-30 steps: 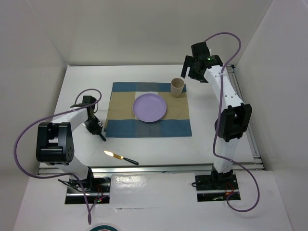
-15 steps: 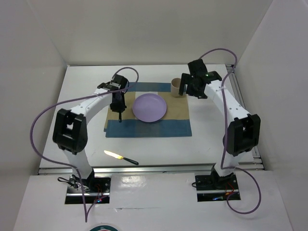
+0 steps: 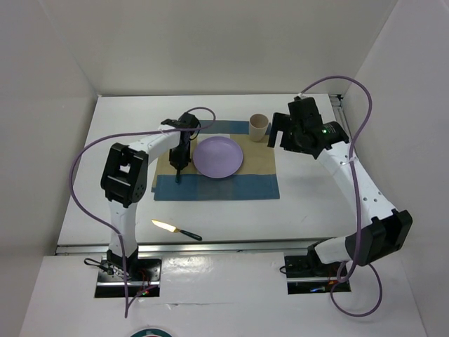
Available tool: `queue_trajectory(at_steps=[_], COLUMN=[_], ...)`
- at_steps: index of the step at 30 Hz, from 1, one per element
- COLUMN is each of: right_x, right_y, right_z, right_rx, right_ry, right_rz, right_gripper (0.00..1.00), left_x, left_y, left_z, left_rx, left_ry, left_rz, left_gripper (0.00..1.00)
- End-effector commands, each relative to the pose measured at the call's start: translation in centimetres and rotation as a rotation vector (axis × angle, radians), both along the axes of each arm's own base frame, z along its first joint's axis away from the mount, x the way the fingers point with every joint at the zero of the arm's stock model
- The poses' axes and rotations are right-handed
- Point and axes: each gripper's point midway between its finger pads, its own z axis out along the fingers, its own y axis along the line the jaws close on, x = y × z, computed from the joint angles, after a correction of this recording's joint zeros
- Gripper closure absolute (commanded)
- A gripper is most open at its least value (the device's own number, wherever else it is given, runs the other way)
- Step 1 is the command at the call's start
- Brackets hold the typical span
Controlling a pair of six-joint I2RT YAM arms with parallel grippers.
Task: Set the dinner table for one person
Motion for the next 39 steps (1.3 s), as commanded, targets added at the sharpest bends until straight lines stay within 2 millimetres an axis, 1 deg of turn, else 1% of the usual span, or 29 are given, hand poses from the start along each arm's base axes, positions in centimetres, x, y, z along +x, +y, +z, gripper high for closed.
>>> queue_trajectory(at_steps=[1,4,6,7,8,9,10,11,12,13,14,15,16,17,18,19,20,21,22,23,25,26,27,29,31,33,37,38,39], right_x=[-1.5,-2.6,-3.3,-3.9,-4.3,-5.6,-6.3,-6.7,-8.8,-9.8,-10.7,-12.8,-13.8,-14.4,-16.0,-16.5,-17.1,-18.1,-18.4,-19.0,-19.1,-19.7,-19.6,-20.3,-20.2,-20.1,-19.7,-19.6,-19.6], right_y=[-0.1,2.2,4.8,5.9,7.0,9.4,10.7,12.4,15.2,16.7,18.3,20.9,22.2,23.9,25.5,26.3,27.3,28.9,29.7,31.1,31.8,32.5,33.1,33.8,34.1,34.4,35.0,35.3,35.2], right_z=[-0.1,0.8,1.1,1.1,0.7,0.3,0.1,-1.2,-1.8,-2.4,-3.7,-4.7,-5.4,-7.1,-7.8,-8.6,-10.5,-10.6,-10.9,-12.1,-13.6,-14.9,-15.1,-16.2,-17.8,-18.8,-20.2,-20.3,-21.1], right_rx=[-0.024,0.008,0.019,0.026,0.028,0.030,0.038,0.038,0.036,0.036,0.015,0.004,-0.007,-0.015,-0.022,-0.038,-0.069,-0.061,-0.072,-0.086,-0.120,-0.135,-0.135,-0.140,-0.163,-0.180,-0.202,-0.201,-0.214], right_ry=[0.017,-0.009,-0.023,-0.020,-0.022,-0.022,-0.023,-0.005,0.001,0.004,0.019,-0.002,-0.003,0.007,0.003,0.003,0.027,0.005,-0.006,-0.003,0.002,0.020,0.020,0.038,0.055,0.064,0.067,0.066,0.080], right_rz=[0.008,0.098,0.206,0.244,0.278,0.367,0.401,0.449,0.547,0.586,0.631,0.710,0.747,0.782,0.845,0.879,0.910,0.953,0.984,1.016,1.049,1.081,1.081,1.129,1.137,1.144,1.144,1.144,1.144], right_gripper=[0.00,0.00,0.00,0.00,0.00,0.02,0.02,0.04,0.04,0.04,0.04,0.04,0.04,0.04,0.04,0.04,0.04,0.06,0.06,0.07,0.07,0.08,0.10,0.11,0.16,0.17,0.25,0.30,0.34], left_x=[-0.3,-0.5,-0.3,-0.4,-0.2,0.1,-0.2,-0.2,-0.1,-0.5,-0.5,-0.5,-0.7,-1.0,-1.2,-1.7,-1.6,-1.8,-2.6,-2.7,-3.4,-3.4,-3.5,-3.6,-4.0,-4.1,-4.2,-4.0,-4.0], left_y=[0.2,0.1,0.2,0.2,0.1,0.2,0.3,0.5,0.5,0.6,1.3,1.2,2.6,3.2,3.7,4.4,5.8,6.2,6.5,7.6,8.0,8.4,8.6,8.7,8.8,8.8,8.1,8.0,8.0], left_z=[-0.5,-0.3,1.0,2.4,3.6,4.8,6.7,7.9,9.5,10.7,12.9,14.1,15.1,17.2,18.2,18.7,19.7,20.5,22.0,22.4,23.4,23.4,23.7,23.4,23.1,23.5,23.3,23.0,23.0], left_rx=[0.013,0.006,0.007,-0.002,-0.011,-0.012,-0.022,-0.018,-0.031,-0.034,-0.051,-0.091,-0.103,-0.136,-0.165,-0.184,-0.201,-0.222,-0.256,-0.255,-0.274,-0.272,-0.280,-0.285,-0.284,-0.305,-0.348,-0.346,-0.346], left_ry=[0.019,0.026,0.002,-0.021,-0.042,-0.070,-0.096,-0.115,-0.146,-0.155,-0.204,-0.228,-0.241,-0.292,-0.313,-0.322,-0.362,-0.387,-0.422,-0.444,-0.470,-0.472,-0.481,-0.471,-0.464,-0.492,-0.490,-0.481,-0.481], left_rz=[0.009,0.007,0.009,0.009,0.009,0.011,0.011,0.014,0.015,0.015,0.031,0.033,0.065,0.090,0.100,0.144,0.177,0.186,0.198,0.223,0.230,0.239,0.244,0.249,0.250,0.248,0.236,0.237,0.237], left_gripper=[0.91,0.52,0.38,0.28,0.22,0.16,0.10,0.10,0.09,0.09,0.09,0.09,0.09,0.09,0.07,0.07,0.07,0.06,0.06,0.06,0.06,0.06,0.06,0.06,0.06,0.06,0.07,0.07,0.07])
